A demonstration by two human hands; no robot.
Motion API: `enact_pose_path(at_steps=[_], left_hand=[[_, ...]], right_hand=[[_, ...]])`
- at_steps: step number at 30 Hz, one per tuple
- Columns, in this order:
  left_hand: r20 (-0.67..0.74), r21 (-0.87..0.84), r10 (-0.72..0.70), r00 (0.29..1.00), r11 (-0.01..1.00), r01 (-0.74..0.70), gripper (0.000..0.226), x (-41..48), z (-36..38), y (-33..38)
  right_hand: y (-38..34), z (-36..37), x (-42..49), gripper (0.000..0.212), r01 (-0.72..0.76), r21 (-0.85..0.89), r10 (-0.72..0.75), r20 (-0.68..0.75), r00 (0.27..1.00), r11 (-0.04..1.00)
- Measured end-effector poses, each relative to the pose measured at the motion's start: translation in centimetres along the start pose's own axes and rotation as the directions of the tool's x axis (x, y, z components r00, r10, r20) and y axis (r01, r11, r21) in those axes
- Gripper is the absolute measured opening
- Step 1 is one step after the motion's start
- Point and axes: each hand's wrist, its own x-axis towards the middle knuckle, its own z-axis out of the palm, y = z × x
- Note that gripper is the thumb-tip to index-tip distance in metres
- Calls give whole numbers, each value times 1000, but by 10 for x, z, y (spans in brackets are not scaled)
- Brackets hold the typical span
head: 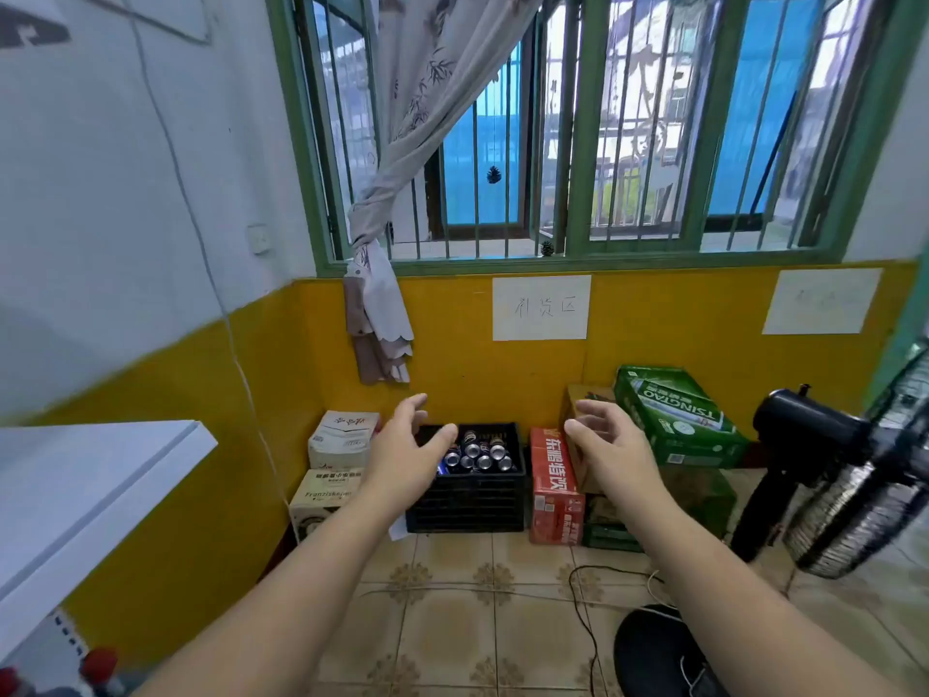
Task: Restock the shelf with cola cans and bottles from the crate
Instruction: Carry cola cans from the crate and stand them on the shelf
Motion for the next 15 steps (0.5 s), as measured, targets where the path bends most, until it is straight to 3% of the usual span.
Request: enact_pose_path(at_steps=[9,15], left_hand=[[35,-9,-42,999,999,42,56,99,74,-23],[33,-9,-124,992,992,124,55,184,106,-32]], right_hand=[[68,-7,109,28,-62,-13,62,-38,997,998],[100,5,205,21,-136,-54,140,67,988,989]])
